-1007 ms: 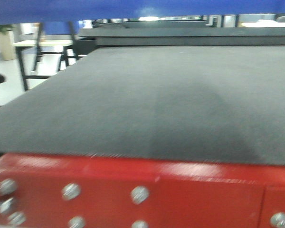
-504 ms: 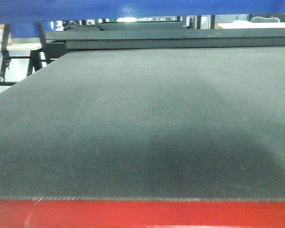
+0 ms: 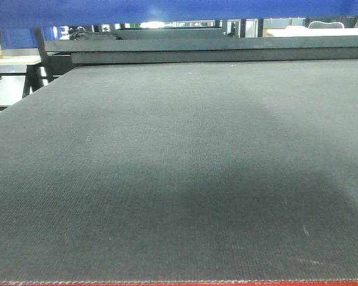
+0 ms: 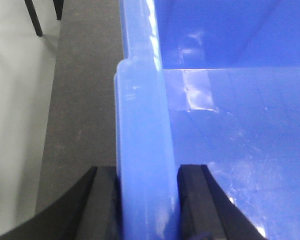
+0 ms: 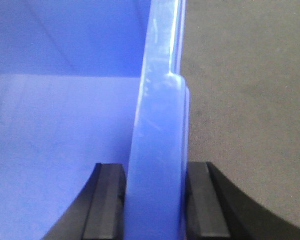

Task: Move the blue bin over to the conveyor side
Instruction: 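Carry the blue bin over the black conveyor belt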

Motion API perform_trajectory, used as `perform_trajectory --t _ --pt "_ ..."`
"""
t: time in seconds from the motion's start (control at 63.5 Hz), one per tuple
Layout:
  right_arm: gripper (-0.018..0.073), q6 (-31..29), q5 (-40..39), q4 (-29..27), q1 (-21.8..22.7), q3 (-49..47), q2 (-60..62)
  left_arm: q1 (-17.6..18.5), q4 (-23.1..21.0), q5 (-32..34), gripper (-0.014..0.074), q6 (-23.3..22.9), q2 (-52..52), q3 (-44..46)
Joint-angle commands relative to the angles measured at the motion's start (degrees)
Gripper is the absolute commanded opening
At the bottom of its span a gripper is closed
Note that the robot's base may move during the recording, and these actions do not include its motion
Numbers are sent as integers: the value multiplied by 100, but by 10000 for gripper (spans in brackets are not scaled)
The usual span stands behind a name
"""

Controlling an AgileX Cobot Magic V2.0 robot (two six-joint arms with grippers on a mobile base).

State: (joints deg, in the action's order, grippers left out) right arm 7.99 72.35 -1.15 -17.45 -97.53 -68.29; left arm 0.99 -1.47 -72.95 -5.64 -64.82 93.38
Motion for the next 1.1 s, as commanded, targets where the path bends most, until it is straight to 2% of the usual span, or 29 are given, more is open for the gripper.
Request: perform_trajectory --t 0.0,0.756,1.086 --pt "-81 -98 -553 273 8 -77 133 5 210 546 -17 56 96 119" --pt "-81 -98 -553 273 8 -77 133 5 210 546 -17 56 96 119" --pt "-81 -98 -862 273 8 -77 133 5 210 699 -17 56 96 119"
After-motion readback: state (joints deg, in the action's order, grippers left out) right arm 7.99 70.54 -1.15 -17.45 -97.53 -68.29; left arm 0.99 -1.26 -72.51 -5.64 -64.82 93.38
